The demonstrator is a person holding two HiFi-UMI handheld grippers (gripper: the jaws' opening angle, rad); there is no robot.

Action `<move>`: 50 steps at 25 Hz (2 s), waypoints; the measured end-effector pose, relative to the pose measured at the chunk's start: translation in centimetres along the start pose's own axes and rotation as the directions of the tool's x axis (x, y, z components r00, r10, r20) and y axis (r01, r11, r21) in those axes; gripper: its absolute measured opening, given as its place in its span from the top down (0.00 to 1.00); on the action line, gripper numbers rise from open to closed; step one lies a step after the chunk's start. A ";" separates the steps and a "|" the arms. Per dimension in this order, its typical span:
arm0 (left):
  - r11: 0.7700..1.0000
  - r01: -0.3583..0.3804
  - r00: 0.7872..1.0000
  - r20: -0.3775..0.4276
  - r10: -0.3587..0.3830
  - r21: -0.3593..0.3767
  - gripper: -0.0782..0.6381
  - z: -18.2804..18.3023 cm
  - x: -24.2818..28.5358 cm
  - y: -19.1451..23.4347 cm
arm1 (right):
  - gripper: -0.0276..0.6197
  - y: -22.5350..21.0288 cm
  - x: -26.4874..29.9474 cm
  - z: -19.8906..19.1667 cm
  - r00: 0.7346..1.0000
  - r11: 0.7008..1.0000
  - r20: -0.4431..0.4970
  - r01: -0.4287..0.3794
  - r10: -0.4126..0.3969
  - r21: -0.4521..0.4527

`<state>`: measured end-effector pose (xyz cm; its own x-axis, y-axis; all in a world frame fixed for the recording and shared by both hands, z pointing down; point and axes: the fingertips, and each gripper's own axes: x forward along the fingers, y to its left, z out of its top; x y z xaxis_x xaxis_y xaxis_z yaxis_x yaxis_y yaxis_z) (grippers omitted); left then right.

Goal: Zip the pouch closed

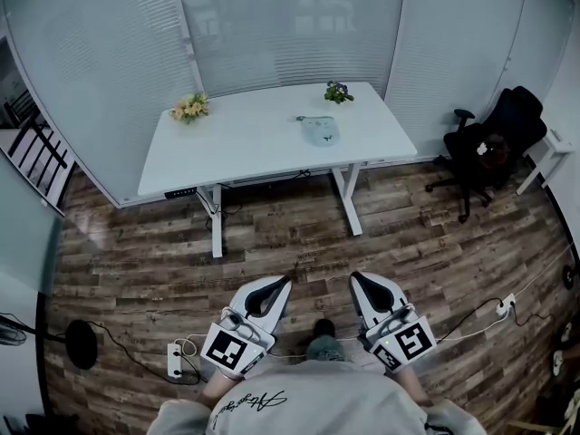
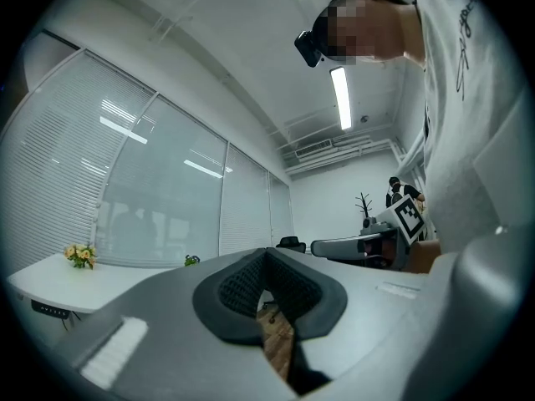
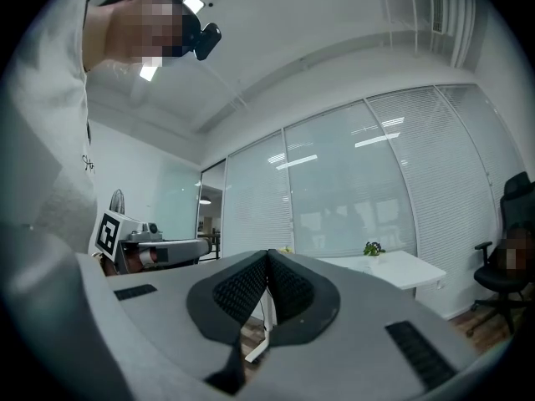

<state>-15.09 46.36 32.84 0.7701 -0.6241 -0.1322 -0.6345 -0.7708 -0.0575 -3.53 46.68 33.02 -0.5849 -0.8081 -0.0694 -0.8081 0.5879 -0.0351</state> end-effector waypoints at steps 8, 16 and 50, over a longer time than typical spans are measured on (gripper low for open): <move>1.000 -0.011 1.000 0.015 0.011 0.009 0.89 -0.1 6.4 3.2 | 0.95 -6.4 3.3 0.9 1.000 1.000 0.011 -0.001 0.001 -0.004; 0.999 -0.036 0.999 0.024 0.035 0.007 0.89 -0.1 12.9 5.6 | 0.95 -12.7 6.5 2.0 0.999 0.999 0.022 -0.033 0.033 -0.010; 0.995 -0.103 0.995 0.011 0.103 0.014 0.89 -1.6 19.2 10.0 | 0.95 -18.9 11.8 1.2 0.992 0.992 0.018 -0.127 0.127 0.012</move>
<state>-6.49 26.47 31.33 0.6997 -0.6989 -0.1480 -0.7116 -0.7003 -0.0569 4.90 26.05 31.62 -0.6813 -0.7263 -0.0916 -0.7264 0.6862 -0.0382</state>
